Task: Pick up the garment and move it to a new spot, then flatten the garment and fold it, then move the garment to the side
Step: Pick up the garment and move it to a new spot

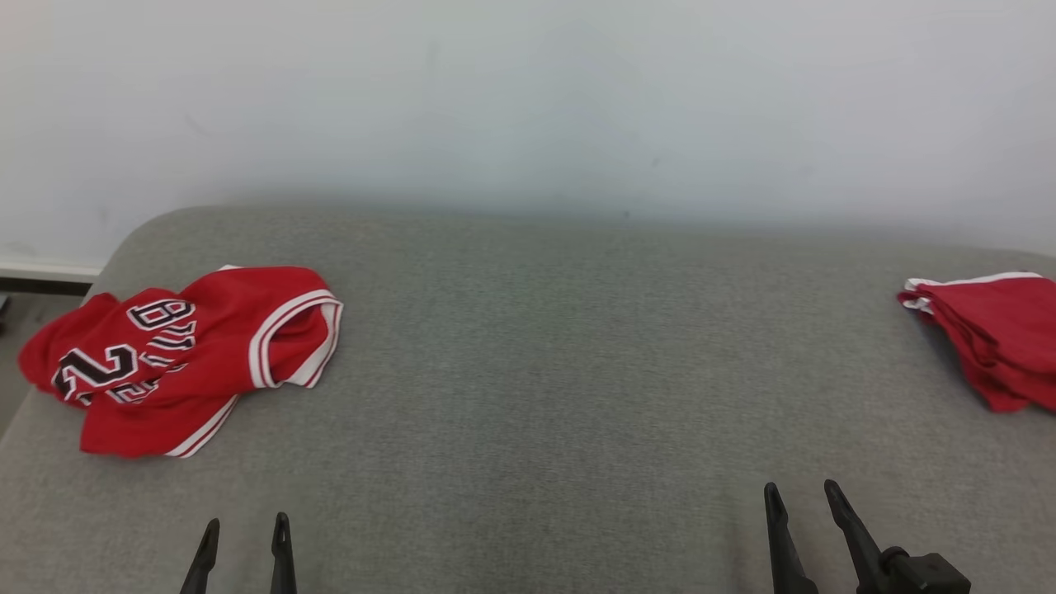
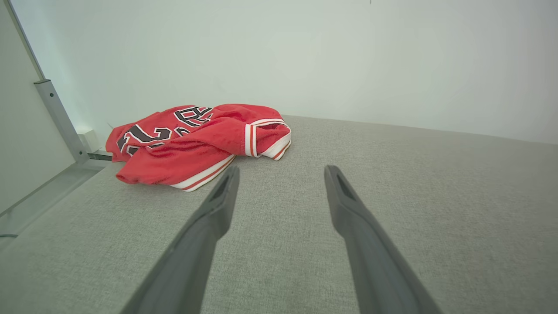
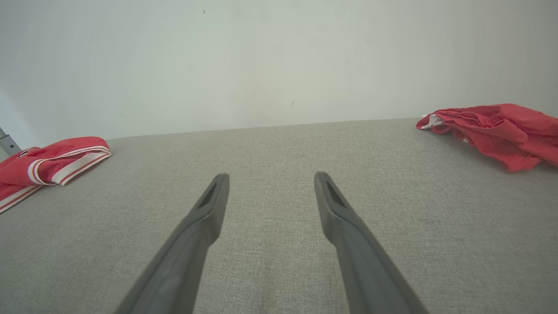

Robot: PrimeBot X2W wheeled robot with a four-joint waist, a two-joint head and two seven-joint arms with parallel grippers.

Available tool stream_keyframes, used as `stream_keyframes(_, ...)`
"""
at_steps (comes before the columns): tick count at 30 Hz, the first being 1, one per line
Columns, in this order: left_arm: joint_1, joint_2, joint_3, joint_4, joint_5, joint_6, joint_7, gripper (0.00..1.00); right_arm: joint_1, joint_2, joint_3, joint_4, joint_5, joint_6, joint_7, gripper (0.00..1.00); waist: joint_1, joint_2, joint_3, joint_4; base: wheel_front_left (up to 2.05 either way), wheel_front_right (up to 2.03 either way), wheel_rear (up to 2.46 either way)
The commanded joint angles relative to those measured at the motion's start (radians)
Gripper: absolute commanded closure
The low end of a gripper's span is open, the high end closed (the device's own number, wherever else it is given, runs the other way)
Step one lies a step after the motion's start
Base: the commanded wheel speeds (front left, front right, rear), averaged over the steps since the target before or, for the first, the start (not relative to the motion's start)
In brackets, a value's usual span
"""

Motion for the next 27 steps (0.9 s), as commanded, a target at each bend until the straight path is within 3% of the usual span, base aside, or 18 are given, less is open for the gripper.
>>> stream_keyframes(1,0.006,0.000,0.005,0.004,0.011,0.000,-0.001,0.00,0.010,0.002,-0.001,0.001,0.006,-0.002,-0.001,0.00,0.0000,0.0000,-0.004,0.050,0.00,0.00,0.00)
stream_keyframes(27,0.041,-0.001,0.060,0.020,0.043,0.006,-0.001,0.00,0.030,0.004,0.017,0.017,0.041,-0.002,-0.001,0.00,0.0000,0.0000,-0.039,0.309,0.00,0.00,0.00)
